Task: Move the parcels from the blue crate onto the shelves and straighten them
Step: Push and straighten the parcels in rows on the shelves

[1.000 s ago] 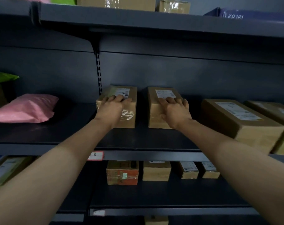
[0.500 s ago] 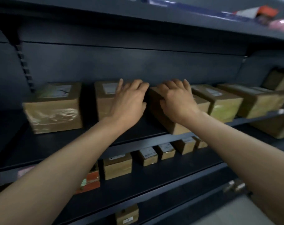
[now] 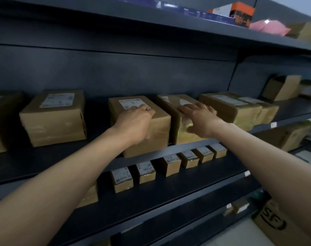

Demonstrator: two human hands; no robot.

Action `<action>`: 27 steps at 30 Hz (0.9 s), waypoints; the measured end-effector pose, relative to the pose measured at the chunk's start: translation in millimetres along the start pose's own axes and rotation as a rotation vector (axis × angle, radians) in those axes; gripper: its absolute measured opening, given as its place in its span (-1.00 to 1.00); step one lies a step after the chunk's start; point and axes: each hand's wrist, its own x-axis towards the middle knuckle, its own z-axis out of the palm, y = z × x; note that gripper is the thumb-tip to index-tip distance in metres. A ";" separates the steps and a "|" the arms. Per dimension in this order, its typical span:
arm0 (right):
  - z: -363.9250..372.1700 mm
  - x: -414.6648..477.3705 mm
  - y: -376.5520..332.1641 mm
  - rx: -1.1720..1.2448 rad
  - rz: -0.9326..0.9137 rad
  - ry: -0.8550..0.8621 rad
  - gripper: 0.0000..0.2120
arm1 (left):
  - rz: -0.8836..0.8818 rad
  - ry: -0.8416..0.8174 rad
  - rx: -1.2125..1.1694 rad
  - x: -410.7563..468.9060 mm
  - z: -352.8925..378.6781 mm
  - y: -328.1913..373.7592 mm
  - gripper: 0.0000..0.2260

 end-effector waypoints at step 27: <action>36.6 135.5 16.7 0.110 -0.277 0.064 -0.24 | -0.274 -0.070 -0.072 56.1 25.8 -65.7 -0.33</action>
